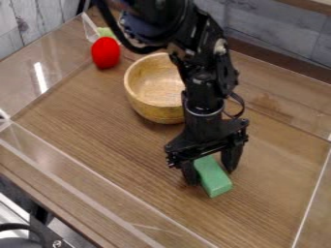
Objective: Put the green stick in the brown bowl
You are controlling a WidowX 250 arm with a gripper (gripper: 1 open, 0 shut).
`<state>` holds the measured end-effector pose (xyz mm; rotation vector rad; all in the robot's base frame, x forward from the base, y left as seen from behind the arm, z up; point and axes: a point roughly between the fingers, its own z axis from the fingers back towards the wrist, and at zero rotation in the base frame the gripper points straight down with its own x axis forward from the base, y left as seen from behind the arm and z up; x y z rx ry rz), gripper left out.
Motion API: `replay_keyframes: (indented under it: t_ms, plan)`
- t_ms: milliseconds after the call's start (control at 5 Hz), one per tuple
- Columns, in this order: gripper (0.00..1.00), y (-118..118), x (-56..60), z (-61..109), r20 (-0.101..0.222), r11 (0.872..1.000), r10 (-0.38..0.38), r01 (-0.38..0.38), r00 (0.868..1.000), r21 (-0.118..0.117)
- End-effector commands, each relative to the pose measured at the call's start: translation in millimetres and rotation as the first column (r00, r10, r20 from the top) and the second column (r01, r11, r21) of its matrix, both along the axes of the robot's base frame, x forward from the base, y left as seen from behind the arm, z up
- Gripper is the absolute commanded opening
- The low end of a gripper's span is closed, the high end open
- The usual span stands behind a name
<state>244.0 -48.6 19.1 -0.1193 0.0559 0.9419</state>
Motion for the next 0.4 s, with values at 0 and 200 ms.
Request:
replay_keyframes:
  t_ms: [0, 200]
  plan:
    - [1.00, 6.4, 19.8, 10.5, 0.045, 1.000, 0.020, -0.021, 0.999, 0.014]
    - [1.00, 10.4, 20.2, 10.4, 0.038, 1.000, -0.009, 0.009, 0.999, 0.024]
